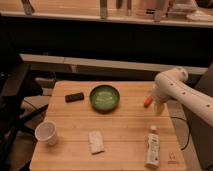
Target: Place the pepper on the white sponge
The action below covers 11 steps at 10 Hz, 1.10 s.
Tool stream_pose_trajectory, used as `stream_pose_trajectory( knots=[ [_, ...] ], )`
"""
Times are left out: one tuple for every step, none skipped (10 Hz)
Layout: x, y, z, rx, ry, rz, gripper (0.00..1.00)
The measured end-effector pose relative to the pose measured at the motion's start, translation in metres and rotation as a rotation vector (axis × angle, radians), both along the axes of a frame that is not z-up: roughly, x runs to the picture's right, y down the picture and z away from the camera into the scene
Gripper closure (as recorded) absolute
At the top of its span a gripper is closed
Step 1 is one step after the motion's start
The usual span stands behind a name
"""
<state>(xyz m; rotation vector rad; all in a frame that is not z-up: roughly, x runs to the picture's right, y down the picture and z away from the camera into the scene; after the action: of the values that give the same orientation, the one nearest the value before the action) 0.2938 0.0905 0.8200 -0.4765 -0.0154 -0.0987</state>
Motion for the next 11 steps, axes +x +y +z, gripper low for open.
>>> stream_pose_trajectory(
  knots=[
    [0.000, 0.000, 0.003, 0.001, -0.002, -0.003, 0.20],
    [0.001, -0.001, 0.007, -0.001, -0.007, -0.005, 0.20],
    [0.002, -0.001, 0.011, -0.001, -0.009, -0.008, 0.20],
    [0.003, -0.002, 0.015, -0.002, -0.010, -0.010, 0.20],
    [0.003, -0.003, 0.021, -0.006, -0.013, -0.015, 0.20],
    [0.003, -0.002, 0.026, -0.011, -0.016, -0.019, 0.20],
    [0.002, -0.003, 0.033, -0.014, -0.020, -0.024, 0.20],
    [0.004, -0.003, 0.037, -0.017, -0.023, -0.028, 0.20],
    [0.007, -0.002, 0.042, -0.022, -0.024, -0.030, 0.20],
    [0.007, -0.001, 0.048, -0.029, -0.029, -0.034, 0.20],
    [0.004, -0.003, 0.054, -0.029, -0.034, -0.039, 0.20]
  ],
)
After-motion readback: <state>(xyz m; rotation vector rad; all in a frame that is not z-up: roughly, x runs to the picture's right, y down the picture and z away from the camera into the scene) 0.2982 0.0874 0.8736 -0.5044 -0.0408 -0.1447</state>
